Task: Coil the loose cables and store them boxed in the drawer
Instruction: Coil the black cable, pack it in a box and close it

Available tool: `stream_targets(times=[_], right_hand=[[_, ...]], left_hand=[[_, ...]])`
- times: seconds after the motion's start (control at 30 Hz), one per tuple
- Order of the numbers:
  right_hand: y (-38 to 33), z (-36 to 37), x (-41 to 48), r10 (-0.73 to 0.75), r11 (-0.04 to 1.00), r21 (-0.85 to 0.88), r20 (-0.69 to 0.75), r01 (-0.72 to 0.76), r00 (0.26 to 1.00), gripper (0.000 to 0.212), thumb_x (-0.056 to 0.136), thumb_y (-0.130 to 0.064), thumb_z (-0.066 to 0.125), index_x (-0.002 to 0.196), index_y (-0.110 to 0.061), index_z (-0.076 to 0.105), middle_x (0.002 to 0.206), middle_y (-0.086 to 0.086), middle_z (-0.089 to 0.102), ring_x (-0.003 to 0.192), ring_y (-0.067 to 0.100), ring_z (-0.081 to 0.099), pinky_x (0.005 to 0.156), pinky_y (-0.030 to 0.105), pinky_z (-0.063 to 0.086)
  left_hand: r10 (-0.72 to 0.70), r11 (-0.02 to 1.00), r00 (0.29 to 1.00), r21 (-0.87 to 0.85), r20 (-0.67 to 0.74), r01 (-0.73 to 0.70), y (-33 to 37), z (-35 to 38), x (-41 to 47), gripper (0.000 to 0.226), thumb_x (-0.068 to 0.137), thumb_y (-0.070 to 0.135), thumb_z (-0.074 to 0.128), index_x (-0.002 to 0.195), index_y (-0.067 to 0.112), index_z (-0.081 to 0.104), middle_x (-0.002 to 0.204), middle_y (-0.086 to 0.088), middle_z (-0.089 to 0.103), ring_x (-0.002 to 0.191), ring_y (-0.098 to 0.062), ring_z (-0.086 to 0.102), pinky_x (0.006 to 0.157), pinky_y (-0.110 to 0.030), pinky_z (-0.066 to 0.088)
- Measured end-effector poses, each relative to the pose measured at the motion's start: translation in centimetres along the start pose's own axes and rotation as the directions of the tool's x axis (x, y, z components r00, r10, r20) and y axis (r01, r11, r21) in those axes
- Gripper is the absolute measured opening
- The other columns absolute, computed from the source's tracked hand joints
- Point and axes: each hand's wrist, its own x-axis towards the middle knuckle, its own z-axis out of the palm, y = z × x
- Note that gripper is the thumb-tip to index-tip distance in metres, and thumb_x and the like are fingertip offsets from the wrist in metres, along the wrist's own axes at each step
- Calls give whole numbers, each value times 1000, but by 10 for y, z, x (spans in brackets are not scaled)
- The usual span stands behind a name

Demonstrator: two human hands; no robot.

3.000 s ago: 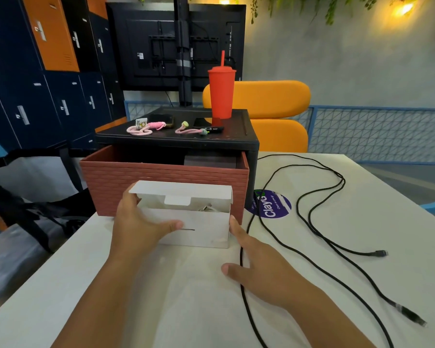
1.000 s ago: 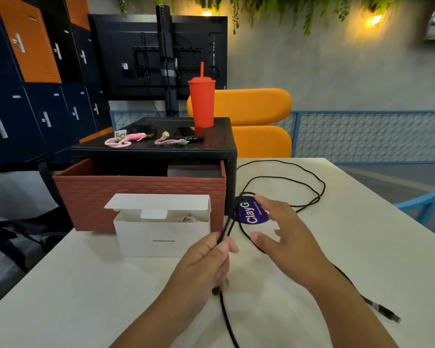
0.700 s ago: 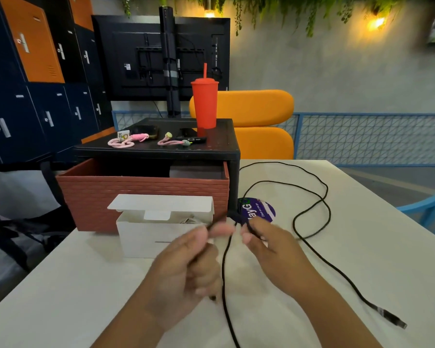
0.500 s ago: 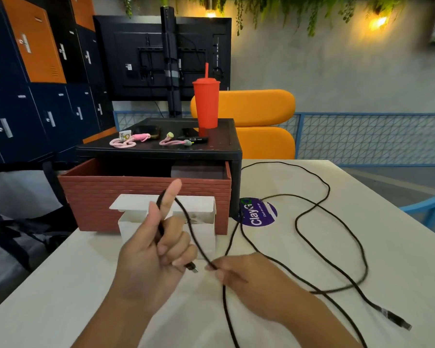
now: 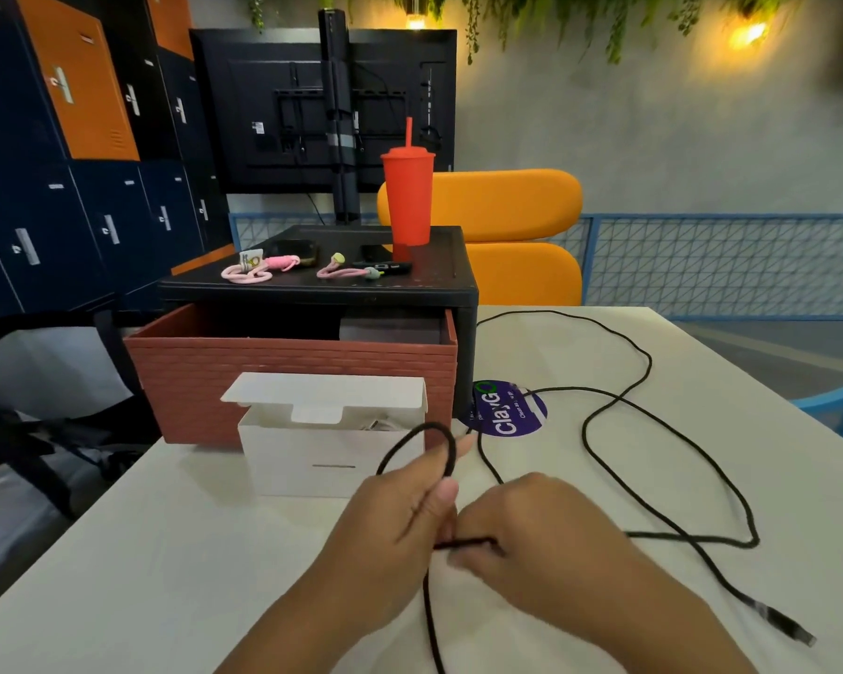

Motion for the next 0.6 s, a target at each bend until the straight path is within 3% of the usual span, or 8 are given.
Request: stream_targets(times=[0.07,0.13,0.2,0.33,0.47,0.53,0.6], right_hand=[[9,-1,0,-14,995,-103,-222,-9,975,22,80,-47,50,73,-35,67,62,-11,58,61,6,46,48,16,32],[14,2,0,-39,993,-120,-411,-12,911,30,78,-54,44,67,-38,67,52,-13,51,59,6,44,46,10,24],[19,7,2,-58,998,-57,-498,34,865,39,85,-58,39,75,-37,70,55,-13,53,60,7,46,53,13,29],[25,9,4,-69,997,-75,-621,29,781,51,94,-55,31,68,-27,66,59,-10,58,55,11,51,64,25,34],[24,9,4,23,999,43,-606,4,795,38,94,-55,27,84,-32,55,65,-14,59,66,8,50,65,21,36],[20,10,4,109,957,287,-500,45,859,35,89,-59,34,84,-31,56,64,-16,56,65,4,50,58,15,36],[15,14,4,195,844,535,-339,18,920,37,83,-59,40,72,-28,58,56,-17,50,56,2,46,53,12,33]], left_hand=[[-71,993,997,-92,43,75,2,-1,2,34,86,40,40,112,40,61,54,9,53,54,-3,50,58,-15,42],[-138,944,985,-285,107,163,9,-3,4,30,84,36,41,88,36,71,45,7,46,45,-6,41,52,-17,37],[-201,851,968,-462,149,248,16,-7,4,30,82,32,44,74,29,72,41,7,35,43,-9,31,51,-19,36],[-261,640,932,-677,253,363,22,-12,3,30,78,25,48,78,12,75,43,6,23,40,-9,20,44,-22,33],[-248,442,904,-790,348,425,23,-13,2,24,60,26,74,75,7,73,40,10,23,35,-6,19,38,-20,32],[-227,343,903,-838,364,424,20,-13,1,37,49,29,86,74,6,72,43,9,18,35,-7,16,36,-18,33],[-226,256,903,-872,366,417,19,-14,1,39,46,27,90,71,5,71,45,7,14,37,-9,13,35,-17,34]])
